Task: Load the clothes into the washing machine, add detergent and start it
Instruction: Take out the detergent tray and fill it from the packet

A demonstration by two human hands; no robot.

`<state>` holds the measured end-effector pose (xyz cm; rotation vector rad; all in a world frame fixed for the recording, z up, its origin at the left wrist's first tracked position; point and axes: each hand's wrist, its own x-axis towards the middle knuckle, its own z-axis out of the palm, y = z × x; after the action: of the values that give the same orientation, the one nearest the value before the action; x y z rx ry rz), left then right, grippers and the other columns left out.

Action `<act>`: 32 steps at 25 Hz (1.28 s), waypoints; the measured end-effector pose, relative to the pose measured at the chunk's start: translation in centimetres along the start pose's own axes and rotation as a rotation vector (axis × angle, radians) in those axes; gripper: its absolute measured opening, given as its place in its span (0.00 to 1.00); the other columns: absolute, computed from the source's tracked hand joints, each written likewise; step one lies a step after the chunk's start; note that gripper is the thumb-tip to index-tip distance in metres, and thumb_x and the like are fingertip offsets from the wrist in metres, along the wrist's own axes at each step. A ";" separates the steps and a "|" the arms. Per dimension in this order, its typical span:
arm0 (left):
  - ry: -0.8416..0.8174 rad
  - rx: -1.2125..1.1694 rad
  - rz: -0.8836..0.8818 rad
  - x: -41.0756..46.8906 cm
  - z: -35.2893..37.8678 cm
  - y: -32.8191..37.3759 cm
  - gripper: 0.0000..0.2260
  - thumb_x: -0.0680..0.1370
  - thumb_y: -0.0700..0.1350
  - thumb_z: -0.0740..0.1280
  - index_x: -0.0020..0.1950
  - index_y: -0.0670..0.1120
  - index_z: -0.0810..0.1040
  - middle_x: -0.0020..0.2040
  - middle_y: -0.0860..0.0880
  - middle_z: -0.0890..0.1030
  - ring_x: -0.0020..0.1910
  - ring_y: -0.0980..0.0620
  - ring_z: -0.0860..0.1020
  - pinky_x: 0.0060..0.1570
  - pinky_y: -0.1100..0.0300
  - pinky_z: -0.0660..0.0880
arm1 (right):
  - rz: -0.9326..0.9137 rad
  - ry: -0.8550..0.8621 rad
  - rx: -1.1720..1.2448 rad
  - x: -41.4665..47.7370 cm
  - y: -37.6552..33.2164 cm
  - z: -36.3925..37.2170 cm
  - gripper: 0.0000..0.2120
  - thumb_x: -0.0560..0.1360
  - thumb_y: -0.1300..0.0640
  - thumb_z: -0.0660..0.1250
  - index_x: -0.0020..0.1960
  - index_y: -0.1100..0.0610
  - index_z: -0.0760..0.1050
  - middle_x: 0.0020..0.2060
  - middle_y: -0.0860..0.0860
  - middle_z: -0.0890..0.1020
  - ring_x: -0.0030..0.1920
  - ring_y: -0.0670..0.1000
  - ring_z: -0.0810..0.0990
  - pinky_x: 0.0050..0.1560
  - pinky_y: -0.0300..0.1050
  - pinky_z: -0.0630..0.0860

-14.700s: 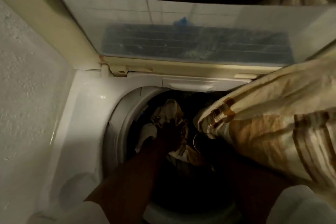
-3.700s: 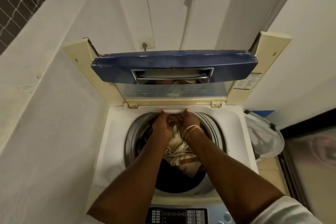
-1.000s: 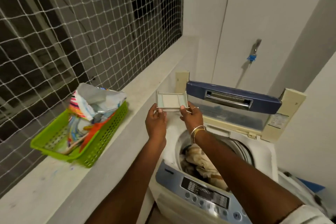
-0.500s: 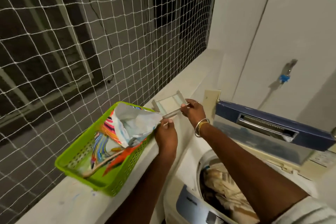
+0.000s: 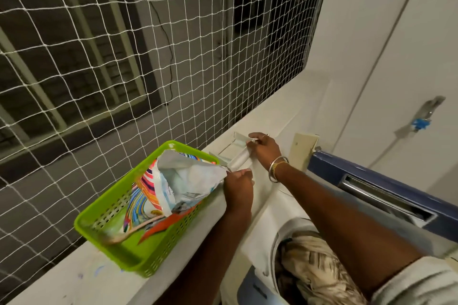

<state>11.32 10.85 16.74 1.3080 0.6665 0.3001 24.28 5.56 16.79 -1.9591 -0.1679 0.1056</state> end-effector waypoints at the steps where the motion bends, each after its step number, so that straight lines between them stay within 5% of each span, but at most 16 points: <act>1: -0.006 -0.042 -0.005 -0.1 0.3 0.1 0.18 0.77 0.32 0.65 0.39 0.55 0.69 0.41 0.44 0.77 0.40 0.48 0.75 0.60 0.44 0.75 | -0.009 -0.015 -0.021 0.4 -0.1 -0.1 0.12 0.75 0.54 0.68 0.58 0.49 0.80 0.56 0.52 0.82 0.56 0.54 0.79 0.63 0.51 0.74; 3: -0.009 -0.111 -0.040 -0.3 0.6 0.3 0.13 0.77 0.31 0.64 0.51 0.49 0.70 0.47 0.42 0.78 0.38 0.52 0.75 0.55 0.49 0.78 | -0.032 -0.055 -0.066 0.9 -0.2 -0.5 0.13 0.76 0.54 0.67 0.59 0.50 0.80 0.57 0.51 0.81 0.56 0.53 0.78 0.63 0.48 0.73; 6: -0.018 -0.182 -0.089 0.0 0.8 -0.4 0.29 0.78 0.31 0.64 0.76 0.46 0.58 0.48 0.44 0.74 0.39 0.53 0.74 0.46 0.60 0.77 | -0.051 -0.085 -0.115 1.2 -0.3 -0.9 0.13 0.76 0.53 0.67 0.60 0.50 0.80 0.58 0.50 0.81 0.57 0.52 0.78 0.64 0.47 0.73; 8: 0.004 -0.196 -0.087 -0.2 0.8 -0.5 0.34 0.78 0.32 0.64 0.80 0.46 0.52 0.46 0.46 0.74 0.38 0.54 0.73 0.46 0.60 0.76 | -0.056 -0.105 -0.120 1.2 -0.2 -1.0 0.15 0.76 0.52 0.67 0.62 0.50 0.79 0.59 0.51 0.80 0.58 0.53 0.78 0.64 0.48 0.73; 15: 0.112 -0.087 -0.055 -1.4 1.3 -0.3 0.36 0.76 0.38 0.68 0.80 0.49 0.54 0.45 0.53 0.77 0.45 0.50 0.79 0.54 0.55 0.77 | -0.087 -0.013 -0.080 0.8 -0.6 -2.1 0.20 0.77 0.44 0.67 0.63 0.54 0.77 0.59 0.53 0.81 0.59 0.54 0.78 0.64 0.44 0.71; 19: 0.197 -0.048 0.020 -2.9 2.0 1.3 0.26 0.76 0.39 0.69 0.72 0.48 0.64 0.45 0.53 0.73 0.46 0.52 0.76 0.49 0.59 0.72 | -0.157 0.051 -0.048 -0.2 -1.1 -2.4 0.17 0.77 0.46 0.67 0.60 0.55 0.78 0.54 0.53 0.83 0.55 0.53 0.80 0.56 0.39 0.71; 24: 0.252 0.025 0.082 -3.1 2.0 3.6 0.18 0.74 0.42 0.70 0.62 0.50 0.69 0.46 0.53 0.74 0.54 0.46 0.76 0.61 0.49 0.74 | -0.283 0.176 0.031 -2.3 -2.6 -3.0 0.10 0.77 0.51 0.68 0.56 0.55 0.78 0.49 0.50 0.83 0.51 0.50 0.80 0.55 0.45 0.77; 29: 0.158 0.293 0.600 -6.1 1.5 6.7 0.13 0.75 0.37 0.65 0.57 0.50 0.76 0.55 0.51 0.76 0.50 0.55 0.76 0.52 0.60 0.73 | -0.384 0.236 0.182 -5.2 -5.7 -3.6 0.05 0.77 0.55 0.67 0.52 0.54 0.79 0.44 0.49 0.83 0.44 0.47 0.80 0.46 0.38 0.75; 32: 0.110 0.400 0.887 -9.0 0.5 11.1 0.13 0.74 0.43 0.61 0.57 0.50 0.77 0.55 0.52 0.75 0.52 0.54 0.75 0.49 0.62 0.72 | -0.411 0.199 0.281 -7.2 -8.0 -3.6 0.06 0.77 0.61 0.68 0.53 0.57 0.78 0.44 0.52 0.83 0.43 0.46 0.81 0.44 0.33 0.75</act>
<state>6.42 8.27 29.86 1.9390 0.1943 0.9998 17.22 4.06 25.53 -1.6087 -0.3973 -0.3184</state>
